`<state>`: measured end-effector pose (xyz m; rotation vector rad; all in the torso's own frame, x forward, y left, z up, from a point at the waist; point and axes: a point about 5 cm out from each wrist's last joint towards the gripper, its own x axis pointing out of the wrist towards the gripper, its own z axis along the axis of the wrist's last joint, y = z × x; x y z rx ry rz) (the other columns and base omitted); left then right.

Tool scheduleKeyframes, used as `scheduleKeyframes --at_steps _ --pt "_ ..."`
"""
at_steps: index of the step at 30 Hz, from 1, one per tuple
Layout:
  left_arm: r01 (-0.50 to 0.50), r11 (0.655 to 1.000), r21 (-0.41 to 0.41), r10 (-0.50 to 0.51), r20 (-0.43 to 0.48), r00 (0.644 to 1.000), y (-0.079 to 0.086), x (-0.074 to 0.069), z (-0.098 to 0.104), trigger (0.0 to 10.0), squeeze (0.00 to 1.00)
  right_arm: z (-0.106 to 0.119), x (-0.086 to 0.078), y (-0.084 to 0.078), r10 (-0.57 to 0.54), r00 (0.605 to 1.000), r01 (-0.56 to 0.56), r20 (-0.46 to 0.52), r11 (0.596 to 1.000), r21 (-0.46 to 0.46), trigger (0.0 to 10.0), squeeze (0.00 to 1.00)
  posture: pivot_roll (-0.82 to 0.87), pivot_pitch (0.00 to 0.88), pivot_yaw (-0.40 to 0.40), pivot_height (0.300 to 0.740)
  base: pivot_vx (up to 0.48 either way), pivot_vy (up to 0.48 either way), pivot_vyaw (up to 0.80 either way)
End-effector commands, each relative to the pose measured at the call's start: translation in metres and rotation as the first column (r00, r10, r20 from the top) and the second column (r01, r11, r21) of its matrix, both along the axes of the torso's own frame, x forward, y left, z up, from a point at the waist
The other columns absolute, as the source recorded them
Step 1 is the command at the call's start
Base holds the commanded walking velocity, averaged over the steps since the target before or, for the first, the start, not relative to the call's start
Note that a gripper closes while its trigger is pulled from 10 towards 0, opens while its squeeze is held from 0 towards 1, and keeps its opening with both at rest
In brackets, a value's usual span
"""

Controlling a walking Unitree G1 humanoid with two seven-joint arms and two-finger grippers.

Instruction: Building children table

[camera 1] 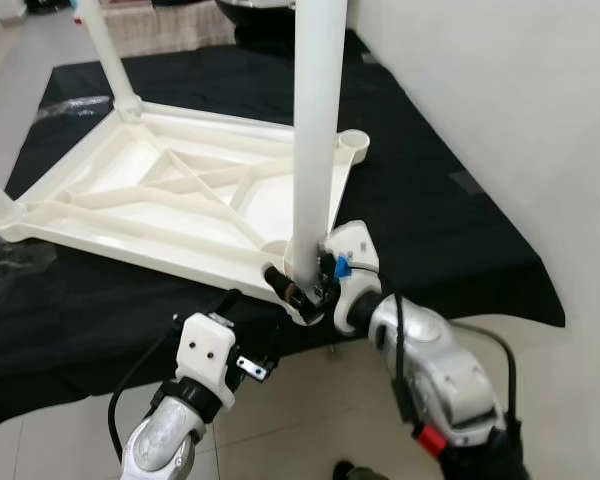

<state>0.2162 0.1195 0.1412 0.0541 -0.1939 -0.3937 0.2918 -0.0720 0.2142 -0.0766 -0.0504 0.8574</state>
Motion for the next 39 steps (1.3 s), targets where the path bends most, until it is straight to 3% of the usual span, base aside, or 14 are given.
scheduleKeyframes --at_steps 1,2,3,4,14,15,23,27,30,31,32,33,34,39 --pt "-0.006 1.0 0.009 0.006 -0.037 0.999 0.001 -0.002 -0.007 10.0 0.0 0.002 0.0 -0.002 0.077 0.997 -0.078 0.016 0.997 0.019 10.0 1.0 0.0 0.217 -0.018 0.74 0.0 0.0 0.0" --pt "-0.006 1.0 0.009 0.006 -0.036 0.999 0.001 -0.001 -0.007 10.0 0.0 0.009 0.005 -0.006 0.157 0.986 -0.156 0.058 0.987 -0.029 10.0 0.27 0.0 0.217 -0.012 0.74 0.0 0.0 0.0" --pt "-0.006 1.0 0.009 0.006 -0.036 0.999 0.001 -0.001 -0.007 10.0 0.0 0.009 0.005 -0.006 0.157 0.986 -0.156 0.058 0.987 -0.029 10.0 0.27 0.0 0.217 -0.012 0.74 0.0 0.0 0.0" --pt "-0.006 1.0 0.01 0.006 -0.036 0.999 0.001 -0.001 -0.007 10.0 0.0 0.014 0.009 -0.009 0.232 0.969 -0.227 0.083 0.972 -0.063 10.0 0.0 0.0 0.218 -0.009 0.74 0.0 0.0 0.0" --pt "-0.01 1.0 0.011 0.011 -0.036 0.999 0.002 -0.001 -0.005 10.0 0.0 0.041 0.033 -0.032 0.396 0.91 -0.374 0.121 0.912 -0.167 10.0 0.0 0.02 0.226 -0.012 0.74 0.0 0.0 0.0" --pt "-0.011 1.0 0.011 0.011 -0.036 0.999 0.002 -0.001 -0.005 10.0 0.0 0.043 0.033 -0.034 0.408 0.905 -0.389 0.119 0.907 -0.16 0.0 0.0 0.02 0.228 -0.012 0.74 0.0 0.0 0.0" --pt "-0.009 1.0 0.013 0.009 -0.04 0.999 0.003 -0.002 -0.005 10.0 0.0 0.036 0.027 -0.04 0.501 0.862 -0.483 0.083 0.859 -0.168 0.0 0.0 0.01 0.235 -0.004 0.74 0.0 0.0 0.0" --pt "-0.007 1.0 0.015 0.008 -0.043 0.999 0.003 -0.002 -0.006 10.0 0.0 0.014 0.021 -0.046 0.47 0.882 -0.458 0.021 0.869 -0.19 0.0 0.0 0.01 0.24 -0.005 0.74 0.0 0.0 0.0" --pt "-0.011 1.0 0.016 0.011 -0.043 0.999 0.005 -0.003 -0.006 10.0 0.0 -0.007 0.02 -0.048 0.295 0.954 -0.3 -0.058 0.94 -0.164 0.0 0.0 0.01 0.248 -0.012 0.74 0.0 0.0 0.0" --pt "-0.014 1.0 0.018 0.015 -0.044 0.999 0.006 -0.004 -0.006 10.0 0.0 -0.039 0.014 -0.049 -0.159 0.984 0.138 -0.078 0.966 -0.219 0.0 0.0 -0.02 0.249 -0.016 0.74 0.0 0.0 0.0" --pt "-0.014 1.0 0.018 0.015 -0.044 0.999 0.006 -0.004 -0.006 10.0 0.0 -0.039 0.014 -0.049 -0.159 0.984 0.138 -0.078 0.966 -0.219 0.0 0.0 -0.02 0.249 -0.016 0.74 0.0 0.0 0.0" --pt "-0.015 1.0 0.018 0.016 -0.045 0.999 0.007 -0.005 -0.006 10.0 0.0 -0.052 0.005 -0.056 -0.442 0.896 0.417 -0.042 0.87 -0.264 0.0 0.0 -0.02 0.249 -0.016 0.74 0.0 0.0 0.0" --pt "-0.016 1.0 0.018 0.017 -0.046 0.999 0.008 -0.005 -0.006 10.0 0.0 -0.066 -0.011 -0.043 -0.45 0.89 0.411 -0.077 0.863 -0.296 0.0 0.0 -0.01 0.252 -0.015 0.74 0.0 0.0 0.0" --pt "-0.015 1.0 0.017 0.016 -0.047 0.999 0.008 -0.005 -0.005 10.0 0.0 -0.08 -0.03 -0.028 -0.422 0.887 0.36 -0.188 0.886 -0.293 0.0 0.0 -0.01 0.252 -0.015 0.74 0.0 0.0 0.0"
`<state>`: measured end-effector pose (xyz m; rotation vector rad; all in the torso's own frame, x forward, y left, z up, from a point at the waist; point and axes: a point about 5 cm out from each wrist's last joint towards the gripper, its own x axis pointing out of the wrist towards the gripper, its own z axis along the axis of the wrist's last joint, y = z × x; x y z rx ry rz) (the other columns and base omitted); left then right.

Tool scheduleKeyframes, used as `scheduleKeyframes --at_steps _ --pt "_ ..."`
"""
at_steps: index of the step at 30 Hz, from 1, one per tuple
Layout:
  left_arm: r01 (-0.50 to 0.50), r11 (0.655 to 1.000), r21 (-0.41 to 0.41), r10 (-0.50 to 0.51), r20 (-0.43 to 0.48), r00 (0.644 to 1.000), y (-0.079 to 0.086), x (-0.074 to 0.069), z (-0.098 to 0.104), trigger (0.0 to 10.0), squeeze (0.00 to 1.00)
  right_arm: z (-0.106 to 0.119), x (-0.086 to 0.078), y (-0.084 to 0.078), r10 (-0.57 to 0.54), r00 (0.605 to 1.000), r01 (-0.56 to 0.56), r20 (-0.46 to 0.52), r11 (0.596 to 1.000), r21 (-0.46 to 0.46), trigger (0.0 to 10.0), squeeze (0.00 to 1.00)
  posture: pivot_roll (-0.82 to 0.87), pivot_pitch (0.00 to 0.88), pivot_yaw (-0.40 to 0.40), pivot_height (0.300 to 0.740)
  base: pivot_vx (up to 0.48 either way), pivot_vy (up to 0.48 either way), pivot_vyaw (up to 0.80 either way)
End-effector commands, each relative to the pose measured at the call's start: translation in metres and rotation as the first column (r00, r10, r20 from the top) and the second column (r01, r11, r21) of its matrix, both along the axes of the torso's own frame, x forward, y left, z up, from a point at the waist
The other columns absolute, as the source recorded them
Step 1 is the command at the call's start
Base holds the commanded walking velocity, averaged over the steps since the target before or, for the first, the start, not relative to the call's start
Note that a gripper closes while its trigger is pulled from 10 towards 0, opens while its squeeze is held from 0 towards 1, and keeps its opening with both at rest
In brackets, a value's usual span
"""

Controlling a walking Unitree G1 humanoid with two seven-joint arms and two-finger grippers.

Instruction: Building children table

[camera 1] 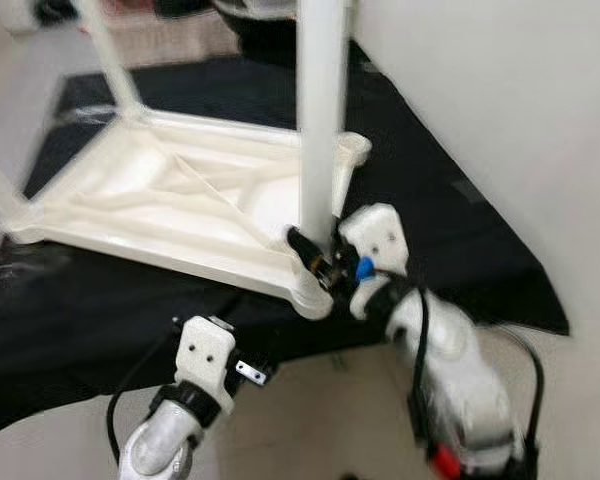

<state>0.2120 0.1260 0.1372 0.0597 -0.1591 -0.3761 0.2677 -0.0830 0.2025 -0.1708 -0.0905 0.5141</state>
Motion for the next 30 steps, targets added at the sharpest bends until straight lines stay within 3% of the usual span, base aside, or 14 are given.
scheduleKeyframes --at_steps 1,5,6,9,10,14,16,17,19,20,21,22,23,30 --pt "0.004 1.0 0.006 -0.004 -0.015 1.0 0.001 0.0 -0.002 10.0 0.0 -0.069 -0.006 -0.018 -0.129 0.929 0.082 -0.346 0.986 -0.147 0.0 0.0 -0.01 0.252 -0.015 0.74 0.0 0.0 0.0" --pt "0.023 1.0 0.009 -0.023 -0.024 0.999 0.0 0.001 -0.003 10.0 0.0 -0.056 0.007 0.002 -0.071 0.962 0.038 -0.262 0.991 -0.131 0.0 0.0 -0.01 0.248 0.007 0.74 0.0 0.0 0.0" --pt "0.023 1.0 0.008 -0.023 -0.023 0.999 -0.001 0.001 -0.004 10.0 0.0 -0.053 0.01 0.0 -0.074 0.964 0.041 -0.255 0.99 -0.136 10.0 0.0 -0.01 0.235 -0.002 0.74 0.0 0.0 0.0" --pt "0.021 1.0 0.006 -0.021 -0.021 1.0 -0.002 0.001 -0.004 10.0 0.0 -0.044 0.014 0.0 -0.04 0.973 0.019 -0.227 0.995 -0.094 10.0 0.0 -0.01 0.232 -0.005 0.74 0.0 0.0 0.0" --pt "0.018 1.0 0.005 -0.018 -0.019 1.0 -0.002 0.001 -0.004 10.0 0.0 -0.035 0.016 0.004 0.04 0.978 -0.048 -0.204 0.998 -0.035 10.0 1.0 -0.01 0.226 -0.009 0.74 0.0 0.0 0.0" --pt "0.016 1.0 0.005 -0.016 -0.018 1.0 -0.003 0.001 -0.004 10.0 0.0 -0.028 0.016 0.006 0.095 0.978 -0.096 -0.185 0.995 0.005 10.0 1.0 -0.01 0.223 -0.011 0.74 0.0 0.0 0.0" --pt "0.015 1.0 0.003 -0.015 -0.018 1.0 -0.004 0.0 -0.005 10.0 0.0 -0.011 0.011 0.014 0.333 0.933 -0.325 -0.134 0.942 0.082 10.0 1.0 -0.01 0.214 -0.008 0.74 0.0 0.0 0.0" --pt "0.015 1.0 0.003 -0.015 -0.018 1.0 -0.004 0.0 -0.005 10.0 0.0 -0.011 0.011 0.014 0.333 0.933 -0.325 -0.134 0.942 0.082 10.0 1.0 -0.01 0.214 -0.008 0.74 0.0 0.0 0.0" --pt "0.016 1.0 0.001 -0.016 -0.019 1.0 -0.005 0.0 -0.005 10.0 0.0 0.011 0.007 0.01 0.549 0.833 -0.549 -0.067 0.835 0.029 10.0 1.0 -0.02 0.201 -0.003 0.74 0.0 0.0 0.0" --pt "0.016 1.0 0.0 -0.016 -0.019 1.0 -0.005 0.0 -0.005 10.0 0.0 0.019 0.007 0.007 0.618 0.785 -0.619 -0.056 0.785 -0.008 10.0 0.78 -0.01 0.203 -0.002 0.74 0.0 0.0 0.0" --pt "0.016 1.0 0.0 -0.016 -0.019 1.0 -0.005 0.0 -0.005 10.0 0.0 0.019 0.007 0.007 0.618 0.785 -0.619 -0.056 0.785 -0.008 10.0 0.78 -0.01 0.203 -0.002 0.74 0.0 0.0 0.0" --pt "0.017 1.0 -0.001 -0.017 -0.019 1.0 -0.005 0.0 -0.005 10.0 0.0 0.024 0.007 0.005 0.661 0.748 -0.663 -0.059 0.748 -0.033 10.0 0.31 -0.01 0.203 -0.002 0.74 0.0 0.0 0.0" --pt "0.018 1.0 -0.002 -0.018 -0.019 1.0 -0.005 0.0 -0.005 10.0 0.0 0.029 0.009 0.002 0.693 0.719 -0.695 -0.062 0.717 -0.05 10.0 0.0 -0.01 0.202 0.001 0.74 0.0 0.0 0.0" --pt "0.023 1.0 -0.001 -0.023 -0.019 1.0 -0.005 0.0 -0.004 10.0 0.0 0.048 0.029 -0.012 0.736 0.675 -0.737 -0.054 0.671 -0.083 10.0 0.0 0.0 0.205 0.006 0.74 0.0 0.0 0.0"
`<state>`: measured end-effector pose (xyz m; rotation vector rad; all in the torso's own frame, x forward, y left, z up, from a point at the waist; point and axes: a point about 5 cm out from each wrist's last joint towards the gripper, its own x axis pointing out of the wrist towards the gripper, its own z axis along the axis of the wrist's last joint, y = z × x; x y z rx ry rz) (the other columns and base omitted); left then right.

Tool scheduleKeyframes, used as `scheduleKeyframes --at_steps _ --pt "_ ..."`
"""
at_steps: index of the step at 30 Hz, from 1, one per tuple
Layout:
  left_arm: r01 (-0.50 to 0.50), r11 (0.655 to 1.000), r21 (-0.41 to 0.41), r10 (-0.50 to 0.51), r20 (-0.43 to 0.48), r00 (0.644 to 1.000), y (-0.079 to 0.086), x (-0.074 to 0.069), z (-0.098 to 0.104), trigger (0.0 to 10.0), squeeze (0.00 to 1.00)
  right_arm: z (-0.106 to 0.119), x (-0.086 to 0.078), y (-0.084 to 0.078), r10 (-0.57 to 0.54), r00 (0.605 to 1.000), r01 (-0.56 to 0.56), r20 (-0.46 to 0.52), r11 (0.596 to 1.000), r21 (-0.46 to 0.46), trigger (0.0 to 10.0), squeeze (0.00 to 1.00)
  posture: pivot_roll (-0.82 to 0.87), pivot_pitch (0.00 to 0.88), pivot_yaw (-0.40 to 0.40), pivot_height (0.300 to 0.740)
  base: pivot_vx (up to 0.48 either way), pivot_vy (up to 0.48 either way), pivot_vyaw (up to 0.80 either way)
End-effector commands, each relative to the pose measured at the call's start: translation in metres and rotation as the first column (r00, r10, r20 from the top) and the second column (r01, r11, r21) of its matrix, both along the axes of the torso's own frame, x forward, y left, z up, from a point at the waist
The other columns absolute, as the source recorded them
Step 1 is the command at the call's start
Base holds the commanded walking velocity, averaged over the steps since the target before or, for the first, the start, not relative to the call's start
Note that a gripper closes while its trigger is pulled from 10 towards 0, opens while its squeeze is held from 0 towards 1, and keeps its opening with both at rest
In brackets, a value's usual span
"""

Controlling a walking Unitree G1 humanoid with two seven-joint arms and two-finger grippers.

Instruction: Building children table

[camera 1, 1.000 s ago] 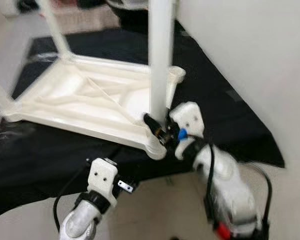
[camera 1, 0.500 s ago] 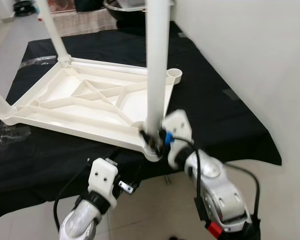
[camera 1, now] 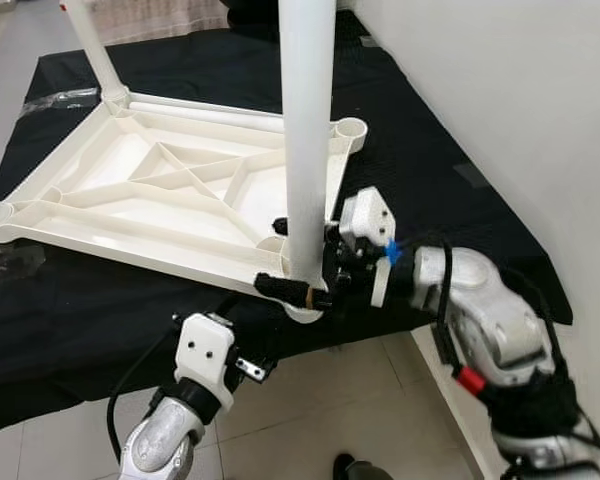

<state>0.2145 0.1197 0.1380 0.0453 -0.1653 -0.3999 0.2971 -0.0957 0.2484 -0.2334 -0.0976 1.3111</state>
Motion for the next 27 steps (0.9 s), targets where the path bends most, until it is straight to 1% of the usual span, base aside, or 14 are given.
scheduleKeyframes --at_steps 1,3,4,15,17,18,19,21,22,23,24,25,26,27 --pt "-0.001 1.0 0.013 0.002 -0.022 1.0 0.001 -0.003 -0.005 10.0 0.0 0.002 -0.001 0.0 0.04 0.999 -0.04 0.008 0.999 0.014 10.0 0.0 0.0 0.205 0.006 0.74 0.0 0.0 0.0" --pt "-0.002 1.0 0.014 0.002 -0.022 1.0 0.001 -0.003 -0.005 10.0 0.0 0.006 0.004 -0.004 0.037 0.999 -0.037 0.019 0.999 0.007 10.0 0.0 0.0 0.205 0.007 0.74 0.0 0.0 0.0" --pt "-0.002 1.0 0.017 0.002 -0.022 1.0 0.002 -0.003 -0.005 10.0 0.0 0.013 0.011 -0.012 0.049 0.998 -0.05 0.028 0.999 0.004 0.0 0.0 0.0 0.206 0.01 0.74 0.0 0.0 0.0" --pt "0.001 1.0 0.025 0.0 -0.024 1.0 0.003 -0.004 -0.005 10.0 0.0 0.017 0.012 -0.024 0.119 0.993 -0.119 0.009 0.993 -0.007 0.0 0.0 0.01 0.208 0.021 0.74 0.0 0.0 0.0" --pt "0.0 1.0 0.026 0.001 -0.025 1.0 0.004 -0.004 -0.006 10.0 0.0 0.009 0.011 -0.024 0.086 0.996 -0.086 -0.005 0.996 -0.013 0.0 0.0 0.0 0.21 0.018 0.74 0.0 0.0 0.0" --pt "-0.002 1.0 0.029 0.002 -0.026 1.0 0.005 -0.004 -0.006 10.0 0.0 -0.01 0.009 -0.019 -0.037 0.999 0.037 -0.035 0.999 -0.018 0.0 0.0 0.0 0.209 0.01 0.74 0.0 0.0 0.0" --pt "-0.002 1.0 0.029 0.002 -0.026 1.0 0.005 -0.004 -0.006 10.0 0.0 -0.01 0.009 -0.019 -0.037 0.999 0.037 -0.035 0.999 -0.018 0.0 0.0 0.0 0.209 0.01 0.74 0.0 0.0 0.0" --pt "-0.002 1.0 0.03 0.003 -0.027 1.0 0.005 -0.005 -0.006 10.0 0.0 -0.024 0.01 -0.014 -0.154 0.984 0.153 -0.09 0.988 -0.014 0.0 0.0 0.0 0.21 0.009 0.74 0.0 0.0 0.0" --pt "-0.003 1.0 0.031 0.004 -0.028 1.0 0.007 -0.005 -0.007 10.0 0.0 -0.043 0.024 -0.016 -0.598 0.785 0.61 -0.163 0.792 0.032 0.0 0.0 -0.01 0.212 0.004 0.74 0.0 0.0 0.0" --pt "-0.003 0.999 0.033 0.004 -0.029 1.0 0.008 -0.005 -0.007 10.0 0.0 -0.077 0.0 -0.002 -0.705 0.67 0.715 -0.233 0.697 -0.054 0.0 0.0 0.01 0.212 0.015 0.74 0.0 0.0 0.0" --pt "-0.003 0.999 0.033 0.004 -0.029 1.0 0.008 -0.005 -0.007 10.0 0.0 -0.077 0.0 -0.002 -0.705 0.67 0.715 -0.233 0.697 -0.054 0.0 0.0 0.01 0.212 0.015 0.74 0.0 0.0 0.0" --pt "-0.004 0.999 0.034 0.005 -0.03 1.0 0.01 -0.005 -0.007 10.0 0.0 -0.094 -0.02 0.007 -0.747 0.607 0.752 -0.271 0.65 -0.108 0.0 0.0 0.02 0.218 0.02 0.74 0.0 0.0 0.0" --pt "-0.004 0.999 0.034 0.005 -0.03 1.0 0.01 -0.005 -0.007 10.0 0.0 -0.094 -0.02 0.007 -0.747 0.607 0.752 -0.271 0.65 -0.108 0.0 0.0 0.02 0.218 0.02 0.74 0.0 0.0 0.0" --pt "-0.003 0.999 0.041 0.004 -0.032 0.999 0.011 -0.005 -0.007 10.0 0.0 -0.102 -0.034 0.025 -0.711 0.643 0.709 -0.286 0.693 -0.13 0.0 0.0 0.01 0.21 0.032 0.74 0.0 0.0 0.0"
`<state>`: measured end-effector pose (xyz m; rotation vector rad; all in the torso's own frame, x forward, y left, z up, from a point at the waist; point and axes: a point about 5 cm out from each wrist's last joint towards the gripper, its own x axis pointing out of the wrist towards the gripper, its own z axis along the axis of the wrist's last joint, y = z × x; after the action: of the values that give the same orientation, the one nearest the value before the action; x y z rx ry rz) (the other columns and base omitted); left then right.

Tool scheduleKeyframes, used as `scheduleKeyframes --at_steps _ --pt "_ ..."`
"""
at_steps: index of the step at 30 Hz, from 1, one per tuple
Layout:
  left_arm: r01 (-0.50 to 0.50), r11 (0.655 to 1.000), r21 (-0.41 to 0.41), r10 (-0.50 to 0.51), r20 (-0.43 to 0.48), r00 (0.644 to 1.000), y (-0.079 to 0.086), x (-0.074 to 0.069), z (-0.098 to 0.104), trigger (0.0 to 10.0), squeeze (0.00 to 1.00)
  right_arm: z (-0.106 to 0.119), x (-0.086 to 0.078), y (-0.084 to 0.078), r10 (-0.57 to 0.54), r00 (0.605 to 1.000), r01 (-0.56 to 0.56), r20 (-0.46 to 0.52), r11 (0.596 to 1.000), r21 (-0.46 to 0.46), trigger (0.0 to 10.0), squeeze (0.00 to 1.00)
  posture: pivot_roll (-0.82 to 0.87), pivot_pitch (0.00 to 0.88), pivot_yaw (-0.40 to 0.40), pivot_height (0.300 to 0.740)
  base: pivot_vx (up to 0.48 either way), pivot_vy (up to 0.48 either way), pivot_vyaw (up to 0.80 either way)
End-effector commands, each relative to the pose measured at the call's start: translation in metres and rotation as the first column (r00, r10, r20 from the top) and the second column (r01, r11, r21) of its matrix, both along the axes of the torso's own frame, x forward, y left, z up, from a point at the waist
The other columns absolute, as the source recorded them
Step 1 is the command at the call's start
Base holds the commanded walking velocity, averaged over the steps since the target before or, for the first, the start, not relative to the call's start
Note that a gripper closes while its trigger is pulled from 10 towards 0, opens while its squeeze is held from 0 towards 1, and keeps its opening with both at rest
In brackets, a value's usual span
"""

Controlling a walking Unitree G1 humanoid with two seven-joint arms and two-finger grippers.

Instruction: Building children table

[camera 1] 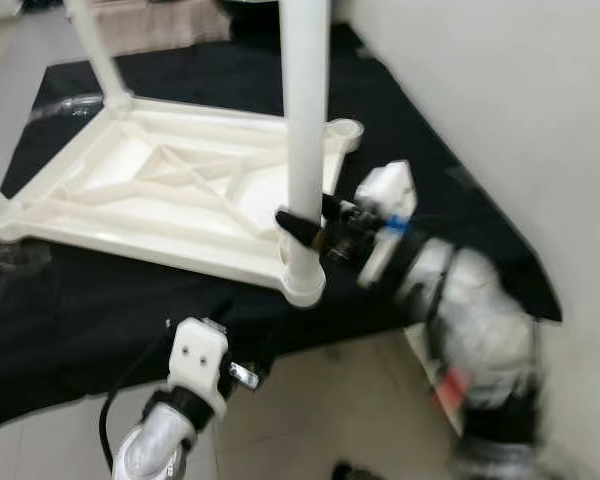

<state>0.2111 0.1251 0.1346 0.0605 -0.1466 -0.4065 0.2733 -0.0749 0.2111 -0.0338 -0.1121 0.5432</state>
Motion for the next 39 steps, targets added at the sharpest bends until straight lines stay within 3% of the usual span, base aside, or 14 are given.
scheduleKeyframes --at_steps 1,8,9,11,12,18,23,24,25,26,27,29,33,39 --pt "-0.005 1.0 0.026 0.005 -0.017 1.0 0.006 -0.001 -0.004 10.0 0.0 -0.064 -0.014 0.016 0.043 0.938 -0.081 -0.345 0.992 -0.095 0.0 0.0 0.01 0.217 0.03 0.74 0.0 0.0 0.0" --pt "-0.001 1.0 0.023 0.002 -0.013 1.0 0.003 0.0 -0.004 10.0 0.0 -0.049 0.009 0.015 0.037 0.957 -0.073 -0.288 0.991 -0.115 0.0 0.0 0.0 0.204 0.014 0.74 0.0 0.0 0.0" --pt "-0.005 1.0 0.02 0.006 -0.009 1.0 0.002 0.001 -0.004 10.0 0.0 -0.045 0.013 0.011 0.026 0.961 -0.066 -0.275 0.989 -0.134 10.0 0.0 0.0 0.202 0.008 0.74 0.0 0.0 0.0" --pt "-0.008 1.0 0.019 0.009 -0.007 1.0 0.001 0.002 -0.004 10.0 0.0 -0.044 0.015 0.009 0.019 0.963 -0.061 -0.269 0.987 -0.147 10.0 0.0 0.0 0.202 0.007 0.74 0.0 0.0 0.0" --pt "-0.012 1.0 0.016 0.012 -0.003 1.0 0.001 0.002 -0.003 10.0 0.0 -0.033 0.015 0.015 0.11 0.95 -0.124 -0.291 0.992 -0.031 10.0 1.0 0.0 0.202 0.007 0.74 0.0 0.0 0.0" --pt "-0.011 1.0 0.011 0.011 0.0 1.0 0.0 0.003 -0.002 10.0 0.0 -0.017 0.015 0.018 0.274 0.925 -0.251 -0.264 0.961 0.121 10.0 1.0 -0.01 0.201 0.009 0.74 0.0 0.0 0.0" --pt "-0.009 1.0 0.002 0.009 0.003 1.0 -0.002 0.005 -0.002 10.0 0.0 0.007 0.021 0.008 0.434 0.891 -0.421 -0.132 0.9 0.115 10.0 1.0 -0.02 0.191 0.005 0.74 0.0 0.0 0.0" --pt "-0.008 1.0 -0.001 0.008 0.004 1.0 -0.003 0.005 -0.002 10.0 0.0 0.016 0.02 0.005 0.505 0.859 -0.499 -0.081 0.863 0.083 10.0 0.85 -0.02 0.188 0.006 0.74 0.0 0.0 0.0" --pt "-0.007 1.0 -0.004 0.007 0.004 1.0 -0.004 0.006 -0.002 10.0 0.0 0.024 0.019 0.003 0.574 0.817 -0.571 -0.054 0.819 0.063 10.0 0.85 -0.02 0.184 0.005 0.74 0.0 0.0 0.0" --pt "-0.007 1.0 -0.005 0.007 0.004 1.0 -0.005 0.007 -0.002 10.0 0.0 0.032 0.02 0.0 0.648 0.761 -0.647 -0.038 0.762 0.021 10.0 0.0 -0.02 0.184 0.0 0.74 0.0 0.0 0.0" --pt "-0.007 1.0 -0.005 0.007 0.004 1.0 -0.005 0.007 -0.002 10.0 0.0 0.032 0.02 0.0 0.648 0.761 -0.647 -0.038 0.762 0.021 10.0 0.0 -0.02 0.184 0.0 0.74 0.0 0.0 0.0" --pt "-0.006 1.0 -0.008 0.006 0.003 1.0 -0.007 0.008 -0.003 10.0 0.0 0.048 0.024 -0.01 0.731 0.682 -0.732 -0.018 0.682 -0.017 10.0 0.0 -0.01 0.183 -0.01 0.74 0.0 0.0 0.0" --pt "-0.008 1.0 -0.008 0.008 0.004 1.0 -0.008 0.008 -0.003 10.0 0.0 0.065 0.027 -0.02 0.782 0.623 -0.78 0.015 0.623 -0.05 10.0 0.0 -0.01 0.179 -0.012 0.74 0.0 0.0 0.0" --pt "-0.011 1.0 -0.008 0.011 0.005 1.0 -0.007 0.007 -0.003 10.0 0.0 0.073 0.03 -0.027 0.81 0.586 -0.805 0.026 0.585 -0.102 10.0 0.0 -0.01 0.182 -0.012 0.74 0.0 0.0 0.0"
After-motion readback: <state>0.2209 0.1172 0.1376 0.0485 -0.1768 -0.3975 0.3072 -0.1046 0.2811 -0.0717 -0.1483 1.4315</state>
